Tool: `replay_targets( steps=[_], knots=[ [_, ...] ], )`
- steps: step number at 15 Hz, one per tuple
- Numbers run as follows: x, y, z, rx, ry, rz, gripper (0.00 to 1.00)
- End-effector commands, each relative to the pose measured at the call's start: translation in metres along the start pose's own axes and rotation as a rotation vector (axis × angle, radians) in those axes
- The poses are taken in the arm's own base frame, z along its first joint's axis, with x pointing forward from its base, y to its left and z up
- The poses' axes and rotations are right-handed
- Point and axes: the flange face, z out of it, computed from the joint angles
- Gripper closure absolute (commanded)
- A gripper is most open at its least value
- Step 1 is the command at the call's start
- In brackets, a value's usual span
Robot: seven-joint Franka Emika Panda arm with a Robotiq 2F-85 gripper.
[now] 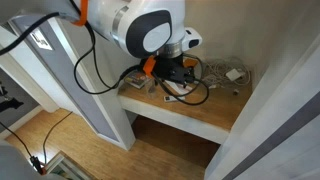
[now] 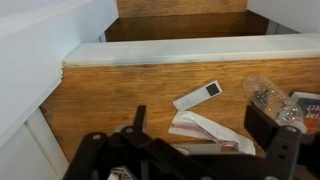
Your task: Move the water bottle to the right
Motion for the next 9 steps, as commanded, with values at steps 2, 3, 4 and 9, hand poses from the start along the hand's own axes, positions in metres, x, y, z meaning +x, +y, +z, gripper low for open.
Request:
replay_targets(
  steps=[2, 3, 4, 9],
  knots=[
    [0.000, 0.000, 0.000, 0.000, -0.001, 0.000, 0.00],
    [0.000, 0.000, 0.000, 0.000, -0.001, 0.000, 0.00],
    [0.000, 0.000, 0.000, 0.000, -0.001, 0.000, 0.00],
    [0.014, -0.023, 0.001, -0.007, -0.019, -0.050, 0.00]
  ],
)
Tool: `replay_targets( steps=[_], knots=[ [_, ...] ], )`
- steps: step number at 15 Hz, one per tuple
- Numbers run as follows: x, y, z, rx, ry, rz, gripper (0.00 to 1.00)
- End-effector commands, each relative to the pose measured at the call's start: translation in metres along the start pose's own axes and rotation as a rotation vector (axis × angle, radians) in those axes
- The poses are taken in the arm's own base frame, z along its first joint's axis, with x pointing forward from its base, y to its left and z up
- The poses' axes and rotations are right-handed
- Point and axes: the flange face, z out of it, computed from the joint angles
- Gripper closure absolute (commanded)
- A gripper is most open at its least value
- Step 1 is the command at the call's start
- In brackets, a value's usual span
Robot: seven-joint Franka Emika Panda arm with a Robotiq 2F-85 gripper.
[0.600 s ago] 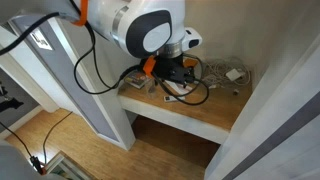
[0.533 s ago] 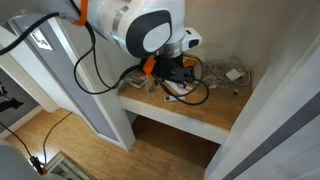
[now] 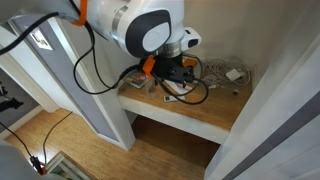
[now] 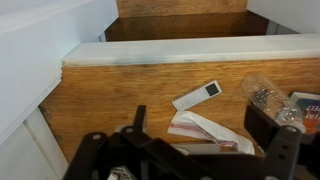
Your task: Move the water bottle to the right
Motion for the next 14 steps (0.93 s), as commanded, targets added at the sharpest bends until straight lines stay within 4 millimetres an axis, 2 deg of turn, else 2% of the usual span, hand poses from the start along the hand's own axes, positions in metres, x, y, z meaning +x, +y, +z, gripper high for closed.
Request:
replay_targets(
  steps=[1, 5, 8, 11, 14],
  knots=[
    [0.020, -0.038, 0.004, 0.001, -0.025, -0.075, 0.00],
    [0.045, -0.109, 0.013, 0.015, -0.028, -0.218, 0.00],
    [0.063, -0.153, 0.021, 0.024, -0.024, -0.309, 0.00],
    [0.079, -0.181, 0.036, 0.022, -0.024, -0.373, 0.00],
    [0.091, -0.193, 0.055, 0.032, -0.025, -0.402, 0.00]
  ],
)
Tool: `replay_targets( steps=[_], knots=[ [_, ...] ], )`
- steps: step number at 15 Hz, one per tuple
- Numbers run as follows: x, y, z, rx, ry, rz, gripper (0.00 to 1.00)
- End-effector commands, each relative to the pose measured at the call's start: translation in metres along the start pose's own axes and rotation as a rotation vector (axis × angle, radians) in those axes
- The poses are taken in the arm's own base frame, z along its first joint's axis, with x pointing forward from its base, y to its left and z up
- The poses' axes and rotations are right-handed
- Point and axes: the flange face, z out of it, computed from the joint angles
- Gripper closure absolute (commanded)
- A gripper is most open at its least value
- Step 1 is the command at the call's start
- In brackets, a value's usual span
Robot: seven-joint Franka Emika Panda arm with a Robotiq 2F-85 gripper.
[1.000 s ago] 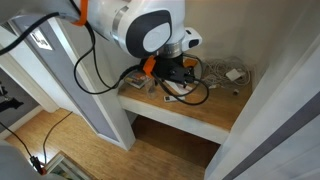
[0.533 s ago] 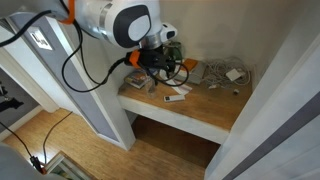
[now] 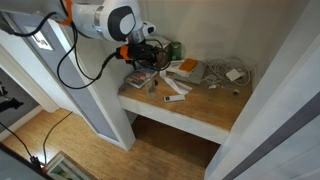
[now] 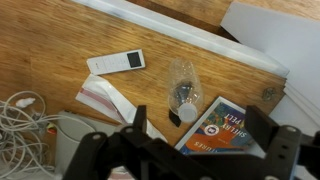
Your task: Move the water bottle to the right
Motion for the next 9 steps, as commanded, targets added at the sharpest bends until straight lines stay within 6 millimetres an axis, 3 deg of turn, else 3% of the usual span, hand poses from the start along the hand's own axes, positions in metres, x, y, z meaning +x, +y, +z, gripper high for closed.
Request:
replay_targets(
  steps=[1, 7, 9],
  knots=[
    [0.025, -0.002, 0.024, 0.019, 0.001, -0.039, 0.00],
    [0.047, -0.014, 0.056, 0.022, -0.017, -0.099, 0.00],
    [0.050, -0.013, 0.064, 0.026, -0.025, -0.100, 0.07]
  ],
)
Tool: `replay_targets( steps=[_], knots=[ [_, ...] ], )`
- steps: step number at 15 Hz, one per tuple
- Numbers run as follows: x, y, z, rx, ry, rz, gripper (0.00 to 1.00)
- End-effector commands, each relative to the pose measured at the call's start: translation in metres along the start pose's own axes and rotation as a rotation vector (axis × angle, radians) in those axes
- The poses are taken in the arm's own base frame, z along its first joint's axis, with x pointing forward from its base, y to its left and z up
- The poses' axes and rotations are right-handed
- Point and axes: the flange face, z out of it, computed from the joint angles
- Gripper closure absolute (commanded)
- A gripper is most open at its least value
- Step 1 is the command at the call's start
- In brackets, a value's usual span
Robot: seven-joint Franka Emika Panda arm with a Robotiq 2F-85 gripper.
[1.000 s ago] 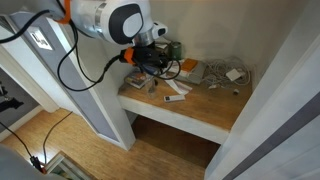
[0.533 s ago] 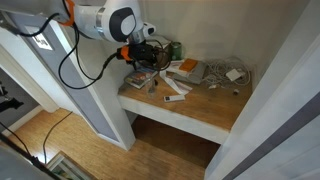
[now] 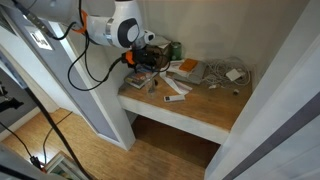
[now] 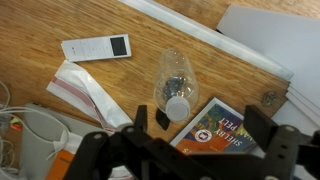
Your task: Move the water bottle to the right
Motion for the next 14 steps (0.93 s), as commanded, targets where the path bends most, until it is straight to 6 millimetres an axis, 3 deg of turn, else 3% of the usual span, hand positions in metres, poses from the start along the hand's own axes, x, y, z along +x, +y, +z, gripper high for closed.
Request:
replay_targets(
  steps=[1, 6, 7, 8, 11, 14],
  knots=[
    [0.013, 0.005, 0.011, 0.008, 0.002, -0.017, 0.08],
    [0.017, 0.012, 0.025, 0.004, 0.001, -0.021, 0.22],
    [0.018, 0.013, 0.028, 0.004, 0.006, -0.022, 0.28],
    [0.018, 0.014, 0.030, 0.003, 0.008, -0.023, 0.25],
    [0.021, 0.016, 0.036, 0.002, 0.012, -0.021, 0.35],
    [0.024, 0.016, 0.041, 0.002, 0.016, -0.029, 0.37]
  ],
)
